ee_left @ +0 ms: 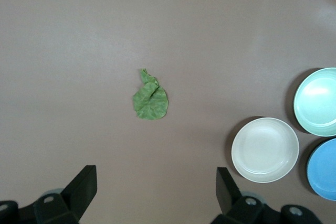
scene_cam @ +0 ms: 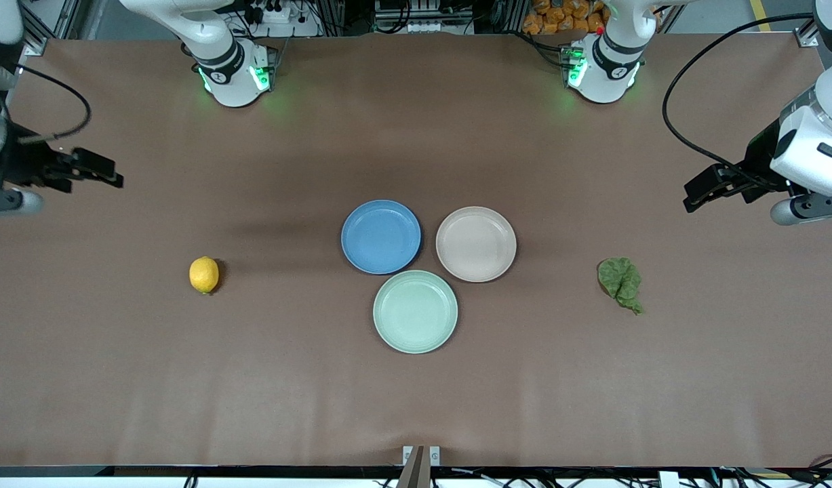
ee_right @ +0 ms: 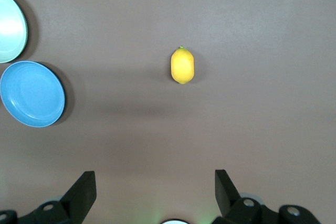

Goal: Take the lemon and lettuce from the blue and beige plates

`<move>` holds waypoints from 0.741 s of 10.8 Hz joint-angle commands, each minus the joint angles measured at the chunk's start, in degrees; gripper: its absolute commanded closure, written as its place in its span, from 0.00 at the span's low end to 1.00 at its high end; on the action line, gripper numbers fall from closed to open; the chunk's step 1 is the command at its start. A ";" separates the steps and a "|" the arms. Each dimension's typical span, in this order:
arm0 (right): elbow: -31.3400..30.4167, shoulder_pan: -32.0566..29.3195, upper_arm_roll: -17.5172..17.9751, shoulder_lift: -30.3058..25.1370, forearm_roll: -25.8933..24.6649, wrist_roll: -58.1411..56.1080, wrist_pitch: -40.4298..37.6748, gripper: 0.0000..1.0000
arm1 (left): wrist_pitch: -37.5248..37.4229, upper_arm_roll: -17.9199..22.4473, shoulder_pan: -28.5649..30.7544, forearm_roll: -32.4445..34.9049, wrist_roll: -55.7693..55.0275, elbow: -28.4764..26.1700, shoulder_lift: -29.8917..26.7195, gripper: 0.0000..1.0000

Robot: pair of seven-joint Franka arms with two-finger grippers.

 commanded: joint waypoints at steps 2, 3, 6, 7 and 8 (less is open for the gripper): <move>1.45 -1.32 -0.38 -1.11 -0.94 0.49 -2.08 0.00 | -0.59 2.98 -1.94 0.53 1.79 -0.69 -1.29 0.00; 2.06 -1.23 -1.08 -1.11 -1.20 0.58 -2.35 0.00 | -0.59 2.89 -1.85 0.71 1.79 -0.60 -1.20 0.00; 3.73 -1.06 -1.79 -0.50 -2.08 0.67 -2.52 0.00 | -0.59 3.16 -1.41 1.32 6.07 -0.42 -1.38 0.00; 4.52 -0.97 -1.79 -0.24 -3.56 0.58 -3.57 0.00 | -1.03 3.16 -1.41 1.41 6.09 -0.42 -1.55 0.00; 4.61 -0.80 -1.71 -0.15 -5.75 0.58 -4.62 0.00 | -2.25 3.16 -1.41 1.58 6.27 -0.42 -1.55 0.00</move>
